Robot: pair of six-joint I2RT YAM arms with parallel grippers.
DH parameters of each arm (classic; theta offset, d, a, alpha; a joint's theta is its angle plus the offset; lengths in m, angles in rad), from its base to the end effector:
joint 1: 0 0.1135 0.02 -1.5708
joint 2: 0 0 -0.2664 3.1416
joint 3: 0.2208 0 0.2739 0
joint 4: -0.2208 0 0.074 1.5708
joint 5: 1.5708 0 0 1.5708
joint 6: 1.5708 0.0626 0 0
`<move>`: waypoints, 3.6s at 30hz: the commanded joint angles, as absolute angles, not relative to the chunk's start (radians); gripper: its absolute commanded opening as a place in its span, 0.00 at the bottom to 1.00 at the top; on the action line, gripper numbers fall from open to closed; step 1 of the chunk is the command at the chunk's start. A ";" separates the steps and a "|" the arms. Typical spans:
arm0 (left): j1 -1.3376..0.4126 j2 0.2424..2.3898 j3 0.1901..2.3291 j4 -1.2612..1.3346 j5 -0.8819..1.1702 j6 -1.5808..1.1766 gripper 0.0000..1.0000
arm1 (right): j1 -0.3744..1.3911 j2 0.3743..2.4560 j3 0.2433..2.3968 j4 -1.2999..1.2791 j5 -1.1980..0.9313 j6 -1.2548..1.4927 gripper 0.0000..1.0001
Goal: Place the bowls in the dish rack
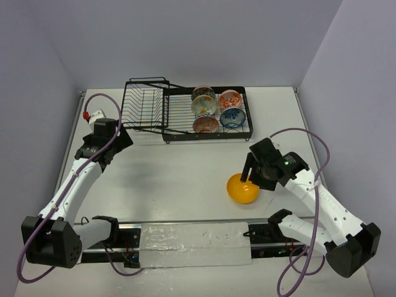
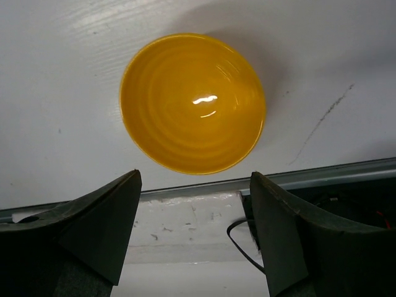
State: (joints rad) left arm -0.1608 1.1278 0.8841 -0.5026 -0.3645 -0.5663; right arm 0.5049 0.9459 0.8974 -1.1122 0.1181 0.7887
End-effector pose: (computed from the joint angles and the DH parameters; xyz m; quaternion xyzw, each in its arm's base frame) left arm 0.2769 -0.0223 0.2580 -0.2526 0.8680 0.0151 0.4273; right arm 0.1684 0.0846 0.2516 0.1501 0.9658 0.0764 0.1970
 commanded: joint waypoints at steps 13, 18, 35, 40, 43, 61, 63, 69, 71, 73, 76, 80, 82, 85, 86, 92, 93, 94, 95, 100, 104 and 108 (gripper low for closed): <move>-0.179 1.144 0.899 -0.503 -0.390 -0.574 0.98 | 0.267 0.956 0.673 -0.950 -0.040 0.769 0.70; -0.181 1.155 0.900 -0.505 -0.391 -0.572 0.98 | 0.259 0.997 0.647 -0.899 -0.057 0.764 0.68; -0.181 1.155 0.902 -0.505 -0.397 -0.571 0.98 | 0.258 1.031 0.610 -0.850 -0.019 0.770 0.51; -0.181 1.149 0.900 -0.505 -0.406 -0.572 0.98 | 0.258 1.026 0.652 -0.876 -0.002 0.765 0.48; -0.181 1.146 0.900 -0.503 -0.400 -0.571 0.98 | 0.258 1.023 0.661 -0.871 -0.008 0.769 0.38; -0.183 1.135 0.899 -0.502 -0.396 -0.571 0.98 | 0.258 1.031 0.598 -0.825 -0.021 0.767 0.23; -0.186 1.137 0.899 -0.503 -0.397 -0.571 0.98 | 0.258 1.035 0.575 -0.804 -0.034 0.772 0.28; -0.190 1.140 0.899 -0.503 -0.397 -0.571 0.98 | 0.258 1.040 0.529 -0.758 -0.046 0.790 0.29; -0.190 1.143 0.900 -0.505 -0.396 -0.571 0.98 | 0.258 1.045 0.525 -0.752 -0.048 0.788 0.17; -0.190 1.144 0.900 -0.505 -0.397 -0.571 0.98 | 0.258 1.048 0.529 -0.746 -0.046 0.785 0.09; -0.190 1.146 0.900 -0.505 -0.399 -0.571 0.98 | 0.256 1.051 0.546 -0.747 -0.040 0.781 0.04; -0.190 1.149 0.900 -0.505 -0.400 -0.571 0.98 | 0.258 1.057 0.567 -0.746 -0.034 0.772 0.00; -0.190 1.149 0.902 -0.506 -0.402 -0.571 0.98 | 0.258 1.063 0.575 -0.747 -0.035 0.767 0.00; -0.190 1.149 0.900 -0.505 -0.405 -0.571 0.98 | 0.258 1.057 0.597 -0.738 -0.054 0.752 0.00; -0.190 1.149 0.902 -0.506 -0.406 -0.571 0.98 | 0.259 1.048 0.610 -0.739 -0.063 0.750 0.00; -0.190 1.152 0.902 -0.503 -0.405 -0.571 0.98 | 0.282 0.971 0.732 -0.749 -0.049 0.692 0.00; -0.190 1.154 0.903 -0.506 -0.405 -0.569 0.98 | 0.285 0.969 0.748 -0.759 -0.041 0.675 0.00; -0.190 1.155 0.902 -0.505 -0.405 -0.571 0.98 | 0.285 0.973 0.787 -0.767 -0.035 0.669 0.00; -0.190 1.157 0.902 -0.506 -0.406 -0.571 0.98 | 0.285 0.985 0.804 -0.779 -0.032 0.661 0.00; -0.190 1.158 0.904 -0.508 -0.411 -0.572 0.98 | 0.302 1.034 0.891 -0.792 -0.031 0.621 0.00; -0.190 1.152 0.904 -0.511 -0.420 -0.574 0.98 | 0.330 1.093 0.962 -0.782 -0.015 0.606 0.00; -0.189 1.151 0.904 -0.511 -0.428 -0.575 0.98 | 0.365 1.176 1.077 -0.795 -0.005 0.588 0.00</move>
